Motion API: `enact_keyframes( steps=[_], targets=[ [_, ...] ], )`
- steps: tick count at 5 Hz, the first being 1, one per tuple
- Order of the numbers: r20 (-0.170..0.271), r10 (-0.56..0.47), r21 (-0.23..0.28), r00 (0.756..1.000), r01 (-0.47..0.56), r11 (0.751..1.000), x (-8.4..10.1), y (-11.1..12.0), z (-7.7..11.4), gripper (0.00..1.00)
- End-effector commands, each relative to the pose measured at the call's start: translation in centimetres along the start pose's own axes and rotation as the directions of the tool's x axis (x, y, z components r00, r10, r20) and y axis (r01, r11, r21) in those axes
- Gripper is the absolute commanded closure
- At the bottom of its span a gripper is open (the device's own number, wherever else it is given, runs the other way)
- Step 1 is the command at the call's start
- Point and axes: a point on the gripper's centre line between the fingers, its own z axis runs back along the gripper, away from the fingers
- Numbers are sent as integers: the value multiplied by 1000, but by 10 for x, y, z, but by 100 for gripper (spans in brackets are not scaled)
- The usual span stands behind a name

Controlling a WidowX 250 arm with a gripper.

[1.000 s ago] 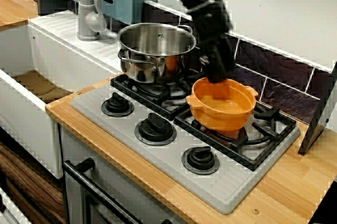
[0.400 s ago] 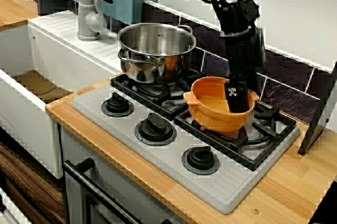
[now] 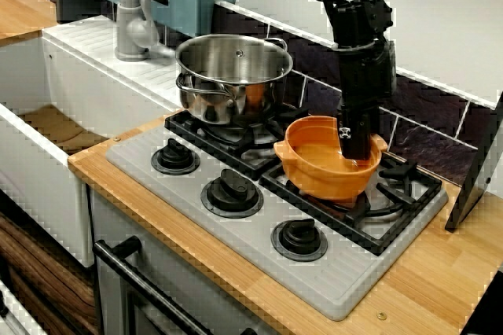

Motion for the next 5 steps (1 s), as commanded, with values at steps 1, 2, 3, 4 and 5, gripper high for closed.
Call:
enact_keyframes(
  steps=[1,2,3,4,5],
  targets=[
    [67,-67,38,996,64,997,-4,-7,32,100],
    [116,-140,-7,983,141,990,-21,-18,50,100],
    [175,-194,-24,965,201,979,-29,-20,59,100],
    [227,-234,29,946,233,972,-35,-19,67,100],
    [253,-229,55,940,223,973,-42,-17,74,100]
  ],
)
